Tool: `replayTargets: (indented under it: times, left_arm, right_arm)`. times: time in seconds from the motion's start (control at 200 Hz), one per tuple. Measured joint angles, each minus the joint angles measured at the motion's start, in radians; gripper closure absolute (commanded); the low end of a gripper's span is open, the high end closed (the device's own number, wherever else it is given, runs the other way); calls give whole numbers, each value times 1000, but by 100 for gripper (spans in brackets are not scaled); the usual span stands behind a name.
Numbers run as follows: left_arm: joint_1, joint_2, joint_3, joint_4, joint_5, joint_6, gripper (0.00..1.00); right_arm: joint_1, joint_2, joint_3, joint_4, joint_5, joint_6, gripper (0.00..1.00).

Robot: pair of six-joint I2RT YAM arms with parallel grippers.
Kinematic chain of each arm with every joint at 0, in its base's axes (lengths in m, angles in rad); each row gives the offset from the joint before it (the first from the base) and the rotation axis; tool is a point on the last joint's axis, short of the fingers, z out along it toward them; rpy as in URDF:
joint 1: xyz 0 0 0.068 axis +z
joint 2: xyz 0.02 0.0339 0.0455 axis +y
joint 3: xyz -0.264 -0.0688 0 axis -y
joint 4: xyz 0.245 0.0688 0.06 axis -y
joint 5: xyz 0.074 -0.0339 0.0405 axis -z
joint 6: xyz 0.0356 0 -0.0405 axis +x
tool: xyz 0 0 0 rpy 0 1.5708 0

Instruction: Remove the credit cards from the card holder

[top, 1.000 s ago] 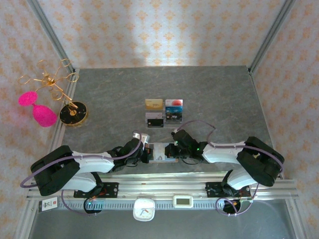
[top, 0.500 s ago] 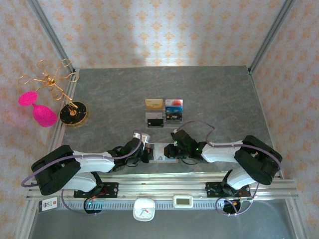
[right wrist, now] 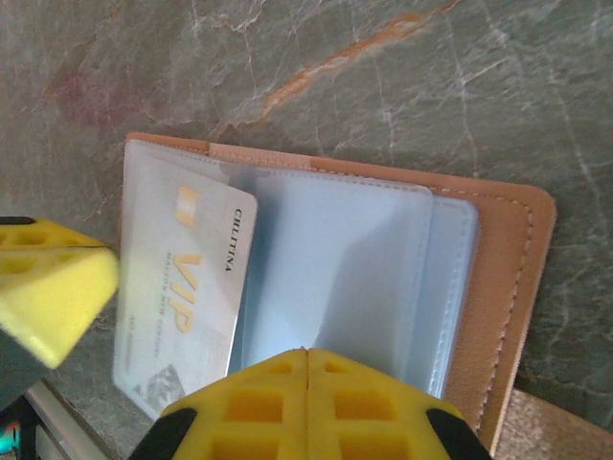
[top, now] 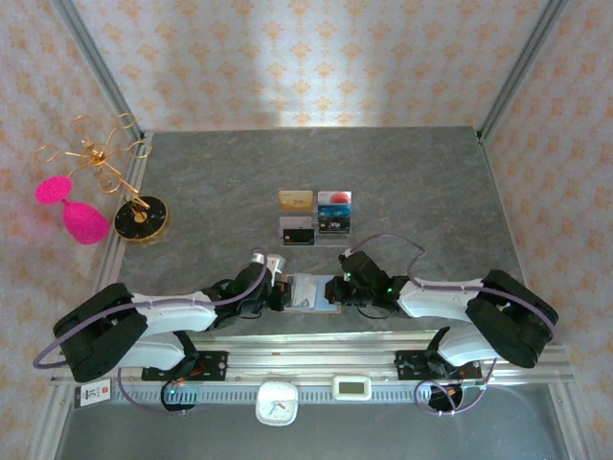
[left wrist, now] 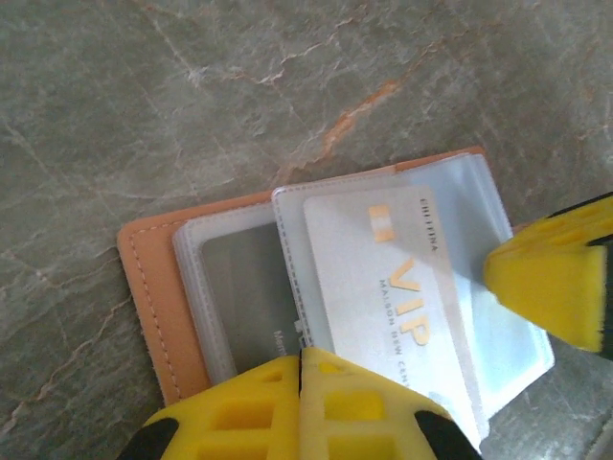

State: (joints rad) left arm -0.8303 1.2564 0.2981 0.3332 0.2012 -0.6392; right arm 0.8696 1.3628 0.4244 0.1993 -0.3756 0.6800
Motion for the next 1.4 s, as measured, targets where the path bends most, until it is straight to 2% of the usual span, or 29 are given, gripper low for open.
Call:
replayTargets:
  times: [0.03,0.145,0.3,0.491,0.686,1.081,1.402]
  left_arm:
    - [0,-18,0,-6,0,3,100]
    - [-1,-76,21,-35,0,13,100]
    - [-14,-69,68,-37,0,22,100]
    - [-15,-50,83,-53,-25,58,100]
    - [-15,-2,91,-68,-34,72,100]
    - [-15,40,43,-66,-53,72,100]
    - [-15,87,39,11,-50,64,100]
  right_arm:
    - [0,5,0,2,-5,0,100]
    - [0,12,0,8,-25,-5,89]
    - [0,-14,14,-7,-29,-28,85]
    - [0,-48,62,-26,-36,-46,76]
    - [0,-33,86,-22,-67,-45,75]
    - [0,110,105,32,-127,-26,75]
    - [0,172,119,71,-127,-11,82]
